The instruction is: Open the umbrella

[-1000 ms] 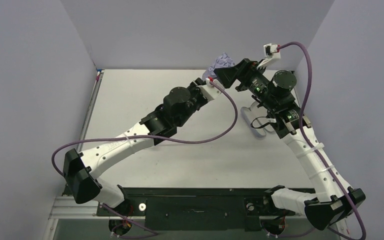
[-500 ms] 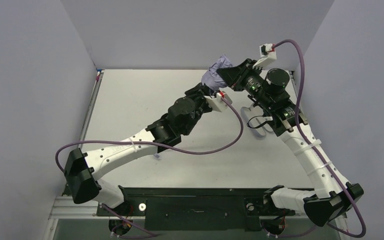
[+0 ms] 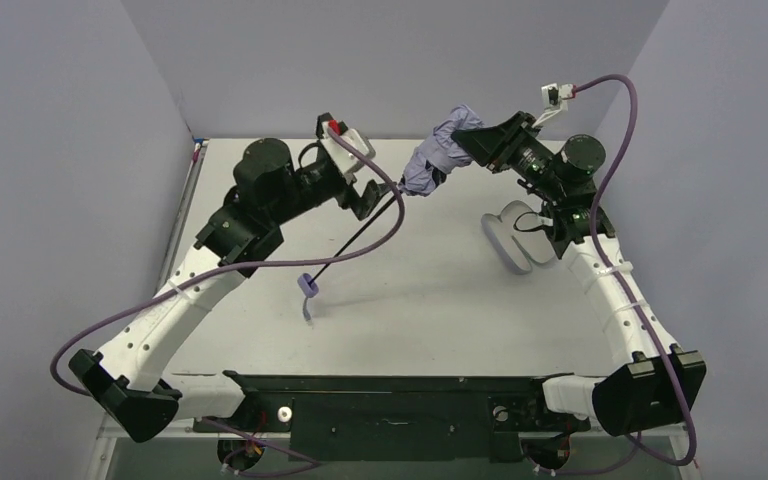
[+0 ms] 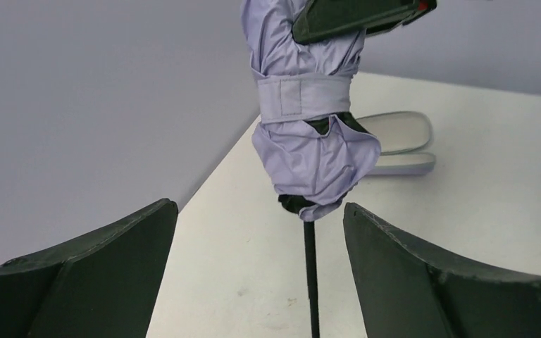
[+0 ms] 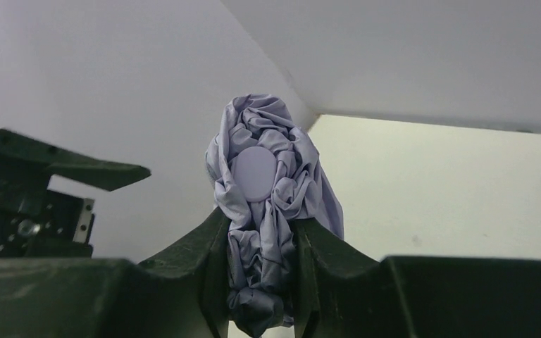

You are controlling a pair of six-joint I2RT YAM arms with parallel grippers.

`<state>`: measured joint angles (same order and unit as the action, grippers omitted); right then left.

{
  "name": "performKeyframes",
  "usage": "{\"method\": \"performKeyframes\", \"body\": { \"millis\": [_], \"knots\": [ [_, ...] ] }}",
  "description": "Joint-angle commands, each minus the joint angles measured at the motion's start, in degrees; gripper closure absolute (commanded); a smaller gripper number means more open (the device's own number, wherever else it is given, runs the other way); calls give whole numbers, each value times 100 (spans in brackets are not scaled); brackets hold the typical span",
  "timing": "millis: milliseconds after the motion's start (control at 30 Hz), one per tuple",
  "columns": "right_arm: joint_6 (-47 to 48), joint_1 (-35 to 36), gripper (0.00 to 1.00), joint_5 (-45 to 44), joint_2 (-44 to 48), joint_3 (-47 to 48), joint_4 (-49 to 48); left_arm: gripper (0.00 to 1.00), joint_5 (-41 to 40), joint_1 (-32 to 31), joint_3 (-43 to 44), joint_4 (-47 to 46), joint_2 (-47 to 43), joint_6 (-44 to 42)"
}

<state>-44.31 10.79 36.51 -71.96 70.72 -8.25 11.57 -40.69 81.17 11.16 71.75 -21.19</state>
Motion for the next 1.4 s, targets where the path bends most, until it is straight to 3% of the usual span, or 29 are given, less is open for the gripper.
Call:
{"method": "performKeyframes", "body": {
  "millis": [0, 33, 167, 333, 467, 800, 1133, 1367],
  "knots": [
    [-1566, -113, 100, 1250, -114, -102, -2813, 18, 1903, 430, 835, 502, 326, 1744],
    [-1705, -125, 100, 1391, -150, -179, -3279, 25, 1946, 467, 886, 431, 364, 1977],
    [-2094, -129, 100, 1682, -266, -230, -3963, 35, 2324, 491, 980, 23, 465, 2513],
    [-1826, -26, 100, 1809, -234, -250, -4130, 50, 2586, 486, 810, -527, 486, 2764],
    [-1237, 124, 100, 1920, -69, -268, -3852, 54, 2534, 477, 479, -824, 370, 2570],
    [552, 549, 100, 1932, 328, -209, -2299, 58, 2329, 487, 236, -957, 117, 1748],
    [918, 602, 100, 1782, 341, -125, -1755, 59, 2168, 488, 120, -870, -123, 1283],
    [991, 715, 100, 1715, 315, -49, -1701, 54, 2253, 458, 154, -719, -1, 1331]
  ]
}}
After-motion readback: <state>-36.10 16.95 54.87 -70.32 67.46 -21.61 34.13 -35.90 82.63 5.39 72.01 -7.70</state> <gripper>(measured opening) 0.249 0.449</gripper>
